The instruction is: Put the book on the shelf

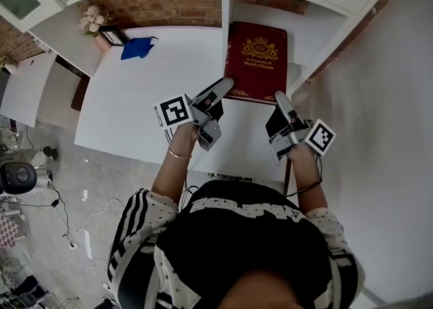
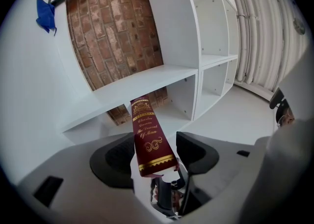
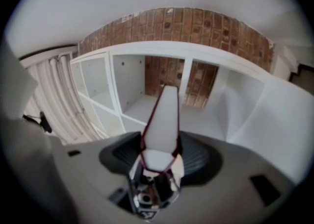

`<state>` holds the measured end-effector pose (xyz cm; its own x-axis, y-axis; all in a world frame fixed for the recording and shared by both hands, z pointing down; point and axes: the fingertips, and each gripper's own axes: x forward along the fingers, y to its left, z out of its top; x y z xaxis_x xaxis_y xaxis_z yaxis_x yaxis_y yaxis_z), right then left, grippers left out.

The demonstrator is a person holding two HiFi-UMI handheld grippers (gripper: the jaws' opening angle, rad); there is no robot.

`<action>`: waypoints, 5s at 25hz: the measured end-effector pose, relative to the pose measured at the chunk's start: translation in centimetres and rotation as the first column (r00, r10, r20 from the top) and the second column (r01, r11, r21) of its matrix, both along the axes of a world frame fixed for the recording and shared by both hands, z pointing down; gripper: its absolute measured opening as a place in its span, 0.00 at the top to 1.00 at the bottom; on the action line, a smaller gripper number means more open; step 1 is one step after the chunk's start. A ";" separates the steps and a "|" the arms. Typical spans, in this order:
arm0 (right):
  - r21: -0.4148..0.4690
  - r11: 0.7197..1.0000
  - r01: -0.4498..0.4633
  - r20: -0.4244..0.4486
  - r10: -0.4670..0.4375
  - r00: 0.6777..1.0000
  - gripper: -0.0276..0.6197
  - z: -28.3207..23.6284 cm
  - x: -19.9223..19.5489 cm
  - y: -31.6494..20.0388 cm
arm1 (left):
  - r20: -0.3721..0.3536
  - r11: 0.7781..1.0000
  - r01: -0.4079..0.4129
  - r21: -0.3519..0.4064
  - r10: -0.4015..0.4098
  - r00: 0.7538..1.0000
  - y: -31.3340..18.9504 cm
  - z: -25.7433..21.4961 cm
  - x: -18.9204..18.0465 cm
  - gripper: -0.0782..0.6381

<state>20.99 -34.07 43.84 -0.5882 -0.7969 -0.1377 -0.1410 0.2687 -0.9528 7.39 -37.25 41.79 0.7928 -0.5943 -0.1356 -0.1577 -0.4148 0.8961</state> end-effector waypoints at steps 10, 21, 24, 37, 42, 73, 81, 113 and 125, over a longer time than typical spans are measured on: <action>-0.017 1.000 -0.018 0.026 0.018 0.999 0.56 -0.3 0.3 -1.8 | -0.006 1.000 0.019 -0.021 -0.019 1.000 -0.1 0.1 0.2 0.50; -0.040 0.999 -0.023 0.050 0.025 0.998 0.56 -0.7 1.0 -5.7 | 0.029 0.998 0.056 -0.016 -0.056 0.998 -3.2 0.0 0.8 0.52; -0.041 0.999 -0.025 0.048 0.027 0.998 0.56 -0.6 1.0 -5.6 | 0.035 0.998 0.061 -0.022 -0.060 0.998 -2.9 0.1 0.8 0.52; -0.053 0.998 -0.030 0.035 0.032 0.999 0.56 -0.3 0.9 -6.7 | 0.033 0.996 0.082 -0.033 -0.081 0.996 -4.1 0.3 0.8 0.52; -0.054 0.998 -0.039 0.045 0.042 0.998 0.56 -0.8 0.8 -6.9 | 0.025 0.996 0.081 -0.031 -0.080 0.996 -4.3 -0.1 1.0 0.52; -0.005 0.997 -0.083 0.009 0.083 0.996 0.52 -1.9 1.5 -9.0 | 0.024 0.985 0.166 -0.047 -0.165 0.986 -6.8 -0.5 0.9 0.53; 0.006 0.998 -0.058 0.041 0.058 0.997 0.52 -1.8 1.4 -6.9 | 0.044 0.978 0.207 -0.037 -0.206 0.978 -7.3 -0.5 0.7 0.53; -0.067 0.995 -0.078 0.052 0.081 0.995 0.63 -0.9 1.7 -8.4 | 0.055 0.976 0.216 -0.037 -0.214 0.975 -8.7 -0.4 1.0 0.53; -0.082 0.993 -0.080 0.083 0.087 0.993 0.63 -0.9 1.6 -9.2 | 0.058 0.978 0.208 -0.022 -0.207 0.977 -9.4 -0.5 1.1 0.53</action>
